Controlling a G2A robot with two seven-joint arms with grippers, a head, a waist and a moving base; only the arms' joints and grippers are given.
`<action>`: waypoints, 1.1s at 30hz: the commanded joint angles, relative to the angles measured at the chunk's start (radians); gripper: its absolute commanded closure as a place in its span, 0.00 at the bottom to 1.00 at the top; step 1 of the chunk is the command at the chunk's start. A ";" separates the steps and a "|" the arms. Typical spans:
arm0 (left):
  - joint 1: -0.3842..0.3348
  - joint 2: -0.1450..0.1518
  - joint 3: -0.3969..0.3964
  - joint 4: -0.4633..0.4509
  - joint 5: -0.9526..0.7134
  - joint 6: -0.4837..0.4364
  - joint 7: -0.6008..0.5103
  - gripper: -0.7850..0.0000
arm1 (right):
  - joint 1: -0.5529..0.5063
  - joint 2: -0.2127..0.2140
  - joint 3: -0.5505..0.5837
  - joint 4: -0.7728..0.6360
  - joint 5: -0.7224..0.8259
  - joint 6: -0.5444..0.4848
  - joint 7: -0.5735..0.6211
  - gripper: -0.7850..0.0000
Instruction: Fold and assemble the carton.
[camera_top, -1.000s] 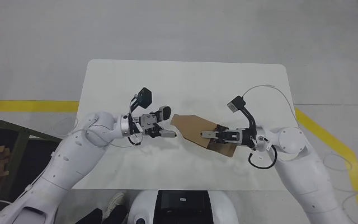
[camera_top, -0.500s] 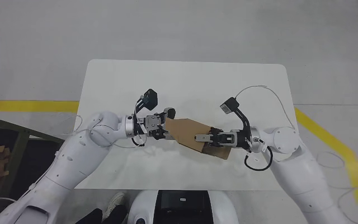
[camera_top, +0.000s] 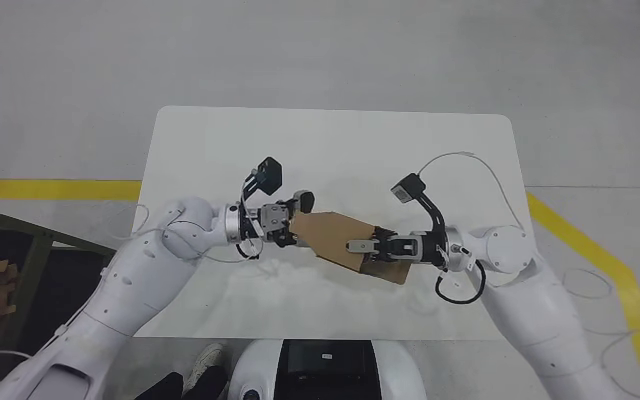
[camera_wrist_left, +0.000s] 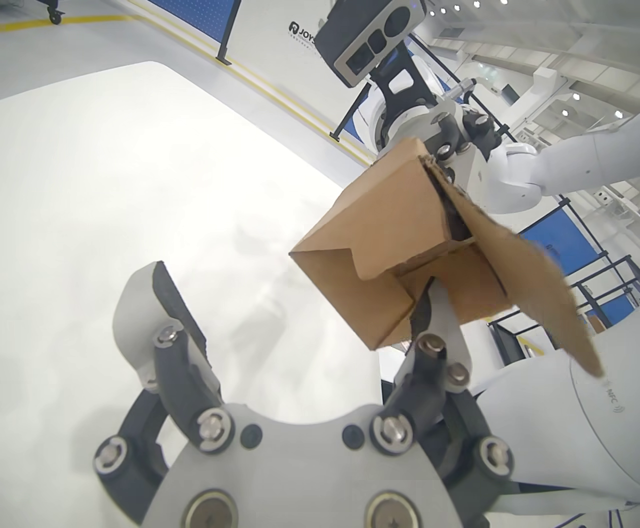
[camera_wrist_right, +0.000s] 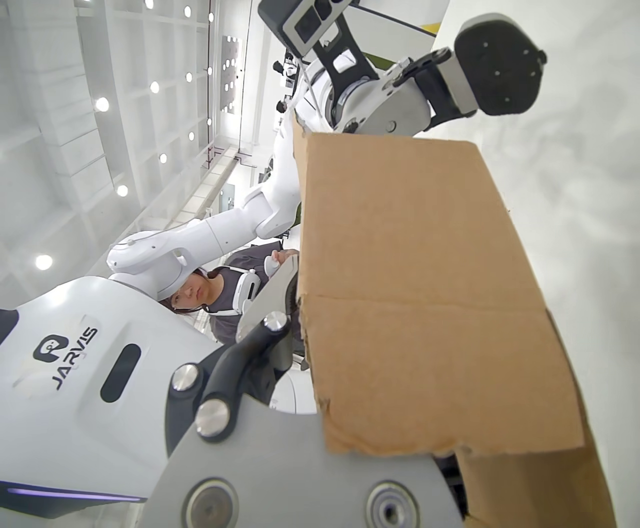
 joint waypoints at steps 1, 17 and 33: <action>0.012 0.005 -0.017 0.010 -0.003 -0.004 0.004 0.00 | -0.001 0.001 0.007 0.008 0.014 -0.002 0.014 1.00; 0.056 0.026 -0.108 -0.020 0.010 0.008 0.005 0.00 | 0.029 0.000 -0.051 0.024 0.036 0.003 0.167 1.00; 0.014 -0.005 -0.022 -0.038 -0.003 0.002 -0.032 0.00 | 0.056 -0.007 -0.081 0.039 0.072 -0.001 0.171 1.00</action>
